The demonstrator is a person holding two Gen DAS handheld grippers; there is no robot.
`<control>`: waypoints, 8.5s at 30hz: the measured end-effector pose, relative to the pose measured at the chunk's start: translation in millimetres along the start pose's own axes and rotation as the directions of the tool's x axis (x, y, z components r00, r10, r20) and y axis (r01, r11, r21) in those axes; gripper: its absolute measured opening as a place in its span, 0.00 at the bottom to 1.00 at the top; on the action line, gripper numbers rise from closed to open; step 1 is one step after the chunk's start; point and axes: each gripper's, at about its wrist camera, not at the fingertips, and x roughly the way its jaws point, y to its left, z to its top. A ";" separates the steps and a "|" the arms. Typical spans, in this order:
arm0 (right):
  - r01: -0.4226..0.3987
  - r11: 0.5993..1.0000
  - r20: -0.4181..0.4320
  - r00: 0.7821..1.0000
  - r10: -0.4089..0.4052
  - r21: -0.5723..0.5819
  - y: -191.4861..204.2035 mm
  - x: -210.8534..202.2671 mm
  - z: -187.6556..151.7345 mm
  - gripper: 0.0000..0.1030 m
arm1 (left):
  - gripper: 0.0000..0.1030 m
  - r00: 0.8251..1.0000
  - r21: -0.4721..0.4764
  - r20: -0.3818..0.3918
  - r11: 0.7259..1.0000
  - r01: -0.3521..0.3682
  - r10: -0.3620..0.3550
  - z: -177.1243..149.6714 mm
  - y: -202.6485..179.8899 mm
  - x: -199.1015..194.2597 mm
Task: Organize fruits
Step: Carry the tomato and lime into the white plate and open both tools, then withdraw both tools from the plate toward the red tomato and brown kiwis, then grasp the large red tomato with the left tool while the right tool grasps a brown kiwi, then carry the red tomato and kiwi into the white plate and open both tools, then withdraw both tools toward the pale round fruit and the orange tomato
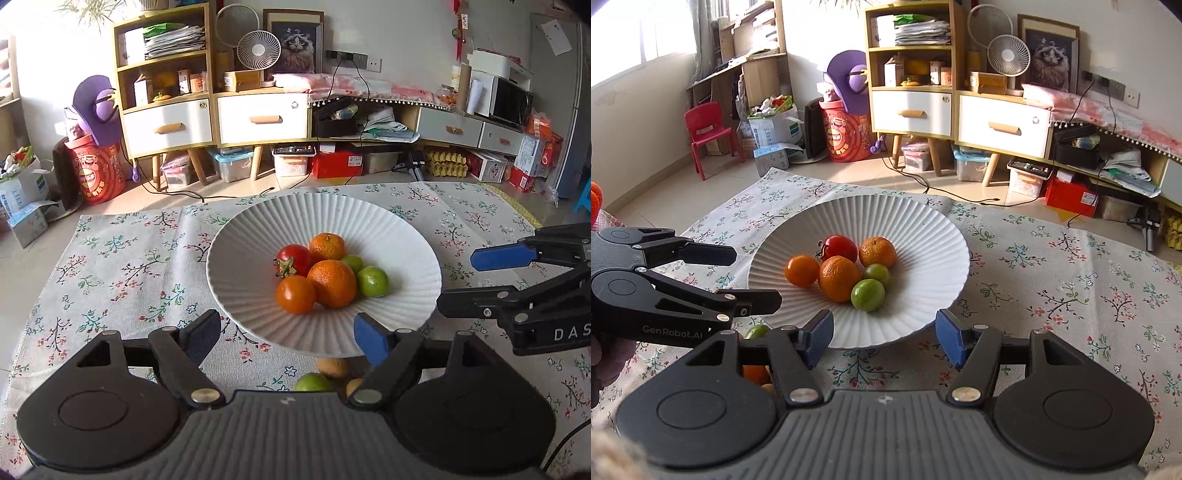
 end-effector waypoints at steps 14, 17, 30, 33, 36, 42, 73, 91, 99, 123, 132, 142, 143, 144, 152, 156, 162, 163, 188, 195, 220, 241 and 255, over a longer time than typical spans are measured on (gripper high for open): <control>-0.003 0.999 -0.017 1.000 0.004 0.039 16.8 -14.2 -23.3 0.88 | 0.94 0.996 -0.050 -0.063 0.996 -0.071 0.068 -30.1 10.3 -28.6; -0.008 0.999 -0.021 1.000 0.009 0.044 20.3 -14.2 -29.1 0.89 | 0.95 0.994 -0.059 -0.077 0.995 -0.076 0.071 -38.3 11.2 -31.8; -0.004 0.999 -0.067 0.998 0.008 0.051 17.4 -10.0 -49.5 0.95 | 0.96 0.997 -0.062 -0.076 0.998 -0.015 0.010 -61.5 0.2 -36.8; 0.009 0.998 -0.065 0.998 -0.005 0.058 16.3 -6.9 -50.8 0.95 | 0.96 0.997 -0.055 -0.074 0.998 0.012 -0.016 -69.2 -2.5 -37.0; 0.004 0.997 -0.059 0.998 0.001 0.071 15.3 -4.7 -53.3 0.95 | 0.96 0.996 -0.061 -0.073 0.997 0.042 -0.047 -76.5 -1.5 -37.1; -0.015 0.998 -0.077 0.997 0.020 0.062 18.2 3.0 -60.8 0.95 | 0.96 0.992 -0.099 -0.091 0.992 0.076 -0.085 -89.7 1.5 -27.9; -0.074 0.997 -0.090 0.993 0.071 -0.033 48.7 8.6 -54.4 0.58 | 0.35 0.965 -0.147 -0.081 0.961 0.234 -0.248 -85.7 -11.3 -27.7; -0.123 0.992 -0.099 0.988 0.122 -0.003 53.8 11.1 -47.8 0.39 | 0.36 0.968 -0.109 -0.097 0.970 0.219 -0.229 -84.4 -17.1 -28.3; -0.130 0.991 -0.095 0.987 0.130 -0.002 57.5 13.1 -47.3 0.32 | 0.35 0.970 -0.098 -0.096 0.972 0.213 -0.222 -85.2 -17.9 -29.3; -0.136 0.991 -0.075 0.988 0.136 0.011 54.8 9.2 -47.4 0.23 | 0.33 0.974 -0.093 -0.082 0.975 0.203 -0.211 -84.5 -13.3 -32.4; -0.118 0.993 -0.065 0.991 0.119 0.016 50.6 0.9 -44.3 0.23 | 0.32 0.975 -0.106 -0.075 0.974 0.202 -0.210 -80.4 -9.9 -35.2; -0.108 0.994 -0.069 0.992 0.108 0.013 51.1 0.7 -44.8 0.23 | 0.37 0.980 -0.103 -0.053 0.977 0.188 -0.194 -80.6 -14.7 -25.1; -0.107 0.994 -0.068 0.992 0.107 0.013 50.9 0.3 -44.8 0.23 | 0.37 0.980 -0.105 -0.055 0.977 0.187 -0.194 -80.6 -14.4 -23.8; -0.105 0.994 -0.067 0.992 0.106 0.015 50.8 -0.3 -44.9 0.23 | 0.37 0.979 -0.106 -0.054 0.976 0.188 -0.195 -80.3 -14.1 -23.3; -0.101 0.995 -0.059 0.993 0.102 0.021 47.7 -1.2 -43.5 0.23 | 0.36 0.981 -0.100 -0.066 0.979 0.178 -0.185 -78.0 -15.1 -25.9; -0.102 0.995 -0.040 0.994 0.103 0.017 46.6 -5.7 -39.4 0.23 | 0.36 0.982 -0.113 -0.053 0.978 0.175 -0.182 -70.5 -11.8 -29.2; -0.077 0.997 0.000 0.997 0.078 0.029 36.1 -9.1 -28.7 0.23 | 0.36 0.986 -0.135 -0.014 0.977 0.165 -0.168 -49.7 -10.6 -30.0; -0.072 0.997 0.004 0.997 0.072 0.033 33.7 -9.0 -27.0 0.23 | 0.36 0.986 -0.139 -0.009 0.977 0.165 -0.167 -46.6 -10.9 -29.6; -0.024 1.000 0.049 0.999 0.024 0.005 -8.8 21.4 5.2 0.23 | 0.36 0.991 -0.193 0.005 0.972 0.135 -0.137 48.4 -1.9 38.3; -0.032 0.999 0.044 0.998 0.033 -0.028 -14.0 38.8 11.7 0.23 | 0.36 0.991 -0.210 -0.037 0.971 0.116 -0.127 65.9 2.9 78.0; -0.050 0.998 0.019 0.999 0.051 -0.049 -15.9 68.1 27.0 0.23 | 0.36 0.989 -0.198 -0.057 0.973 0.123 -0.136 77.8 4.0 104.2; -0.006 0.999 0.029 1.000 0.007 -0.039 -6.6 7.0 19.5 0.66 | 0.81 0.998 -0.136 -0.005 0.989 0.057 -0.058 45.4 2.9 27.0; 0.011 0.999 0.018 1.000 -0.012 0.032 18.2 -8.1 -13.3 0.94 | 0.95 0.998 -0.112 -0.056 0.994 -0.012 0.006 4.8 17.6 -6.7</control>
